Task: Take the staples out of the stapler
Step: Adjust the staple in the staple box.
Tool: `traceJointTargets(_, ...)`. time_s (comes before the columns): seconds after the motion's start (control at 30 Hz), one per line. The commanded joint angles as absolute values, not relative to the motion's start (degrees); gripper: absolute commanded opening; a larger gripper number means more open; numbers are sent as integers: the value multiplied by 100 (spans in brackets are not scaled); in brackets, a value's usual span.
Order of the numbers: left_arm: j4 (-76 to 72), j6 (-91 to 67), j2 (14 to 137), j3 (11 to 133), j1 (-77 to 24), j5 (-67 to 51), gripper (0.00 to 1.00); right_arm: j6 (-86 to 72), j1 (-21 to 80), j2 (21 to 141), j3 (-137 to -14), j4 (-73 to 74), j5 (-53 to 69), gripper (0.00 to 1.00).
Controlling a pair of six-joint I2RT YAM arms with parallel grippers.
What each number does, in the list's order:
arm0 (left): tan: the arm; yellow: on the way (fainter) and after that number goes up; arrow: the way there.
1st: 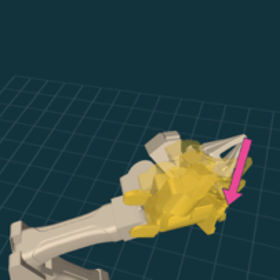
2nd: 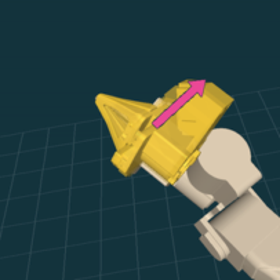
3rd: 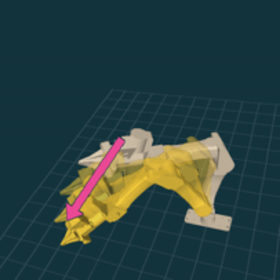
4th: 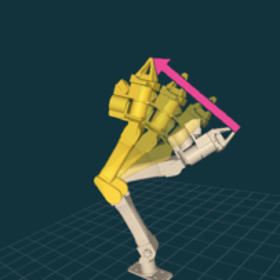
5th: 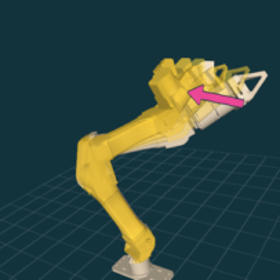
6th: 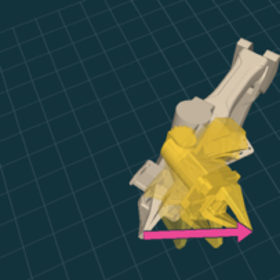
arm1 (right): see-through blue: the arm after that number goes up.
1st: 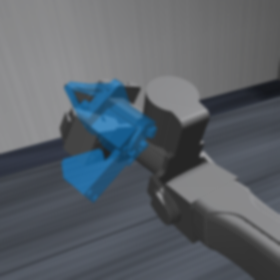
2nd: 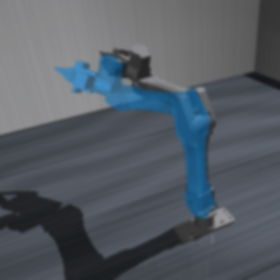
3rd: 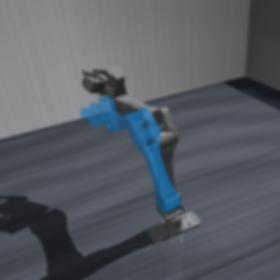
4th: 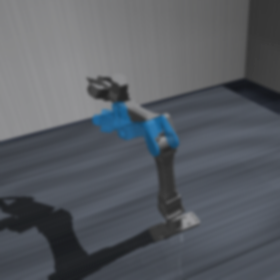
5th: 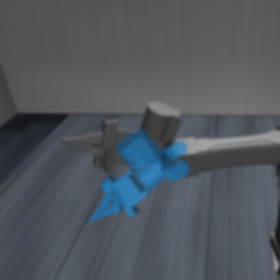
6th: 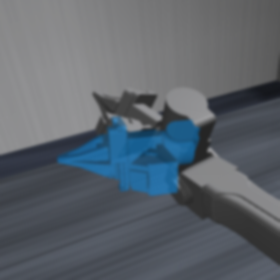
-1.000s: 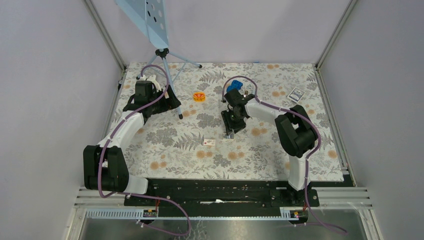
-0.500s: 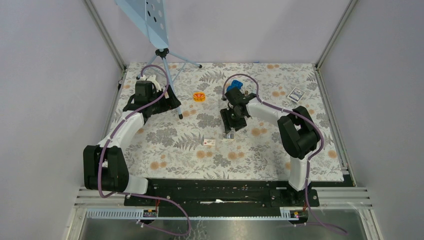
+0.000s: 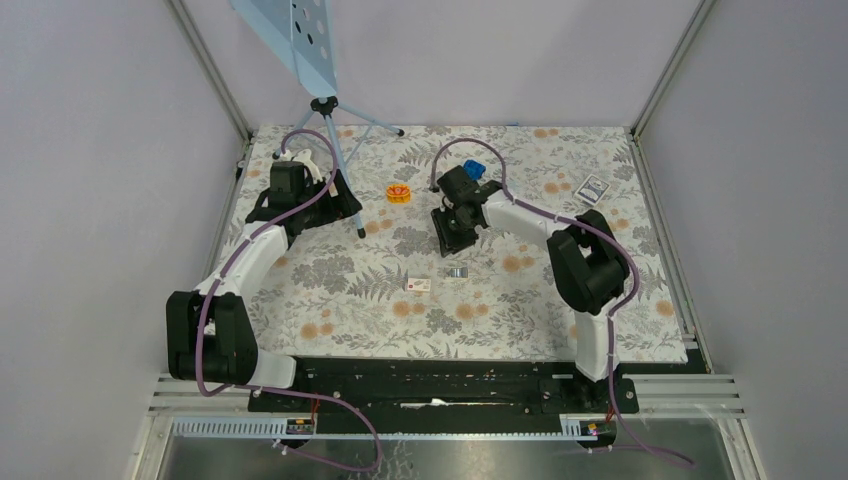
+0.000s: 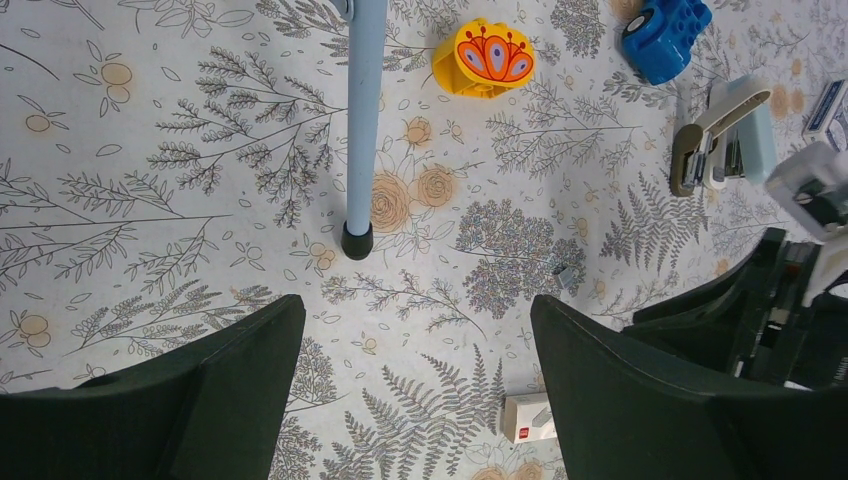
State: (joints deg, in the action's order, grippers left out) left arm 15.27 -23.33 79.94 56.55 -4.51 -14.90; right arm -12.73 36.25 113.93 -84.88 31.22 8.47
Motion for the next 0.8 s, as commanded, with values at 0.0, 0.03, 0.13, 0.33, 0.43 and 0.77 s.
traceJointTargets(0.0, 1224, -2364, 7779, 5643, -448, -1591, 88, -1207, 3777, 11700, -8778, 3136, 1045, 37)
traceJointTargets(0.03, 1226, -2364, 7774, 5643, -448, -1591, 88, -1194, 3798, 11779, -8815, 3138, 1072, 36)
traceJointTargets(0.13, 1222, -2364, 7763, 5634, -448, -1584, 88, -1154, 3844, 11935, -8884, 3155, 1128, 36)
traceJointTargets(0.33, 1222, -2364, 7761, 5632, -448, -1585, 88, -1050, 3922, 12032, -8891, 3294, 1181, 36)
traceJointTargets(0.43, 1222, -2364, 7760, 5634, -448, -1586, 88, -967, 3945, 12001, -8811, 3356, 1281, 36)
traceJointTargets(0.77, 1222, -2366, 7774, 5627, -448, -1608, 88, -744, 4025, 11725, -8465, 3479, 1538, 35)
